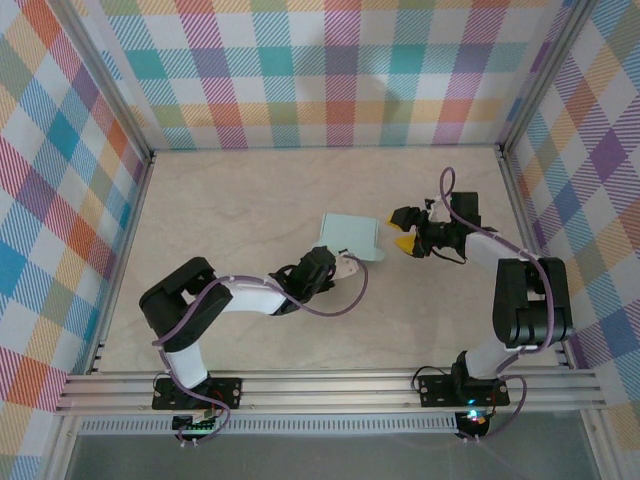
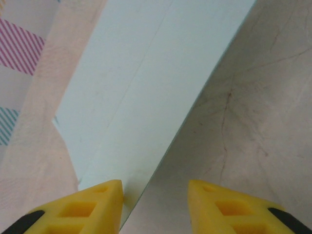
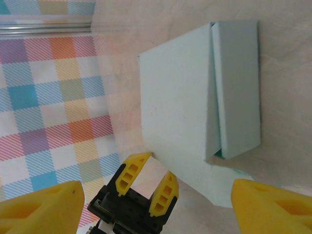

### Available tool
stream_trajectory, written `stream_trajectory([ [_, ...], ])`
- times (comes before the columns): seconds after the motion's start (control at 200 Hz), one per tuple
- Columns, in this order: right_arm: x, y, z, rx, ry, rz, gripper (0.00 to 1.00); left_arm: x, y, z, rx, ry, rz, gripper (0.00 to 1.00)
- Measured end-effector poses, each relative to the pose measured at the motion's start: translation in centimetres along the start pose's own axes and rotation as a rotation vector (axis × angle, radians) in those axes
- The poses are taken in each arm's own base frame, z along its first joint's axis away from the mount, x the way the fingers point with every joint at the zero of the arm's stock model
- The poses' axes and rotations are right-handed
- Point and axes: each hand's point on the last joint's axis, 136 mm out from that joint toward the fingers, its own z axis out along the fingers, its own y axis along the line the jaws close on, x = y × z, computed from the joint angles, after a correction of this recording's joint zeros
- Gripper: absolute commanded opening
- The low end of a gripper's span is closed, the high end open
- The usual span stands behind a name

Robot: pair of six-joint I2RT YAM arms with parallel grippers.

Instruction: Fold the paper box

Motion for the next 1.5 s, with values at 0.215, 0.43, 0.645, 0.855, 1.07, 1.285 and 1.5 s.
stream_trajectory([
  [0.215, -0.2, -1.4, 1.6, 0.065, 0.022, 0.014, 0.78, 0.6, -1.2, 0.1, 0.067, 0.018, -0.037, 0.79],
  [0.43, -0.9, -2.1, 4.0, 0.121, 0.053, -0.003, 0.78, 0.4, -0.8, -2.8, 0.174, 0.024, -0.116, 1.00],
  [0.645, -0.9, -3.7, 5.4, 0.165, 0.079, 0.013, 0.73, -0.7, 4.6, -6.6, 0.245, -0.078, -0.460, 0.99],
  [0.855, -1.3, -4.4, 6.5, 0.200, 0.117, -0.018, 0.59, -0.4, 14.0, -3.9, 0.228, -0.073, -0.976, 0.79],
  [1.07, -2.7, -3.8, 7.5, 0.206, 0.154, -0.097, 0.43, 0.4, 14.6, 3.1, 0.346, 0.053, -1.256, 0.56],
  [1.285, -4.5, -3.8, 9.2, 0.205, 0.213, -0.150, 0.37, 3.5, 9.8, 7.0, 0.473, 0.248, -1.379, 0.46],
  [1.5, -4.3, -3.4, 9.4, 0.191, 0.247, -0.185, 0.46, 3.1, 8.9, 7.2, 0.529, 0.256, -1.441, 0.36],
])
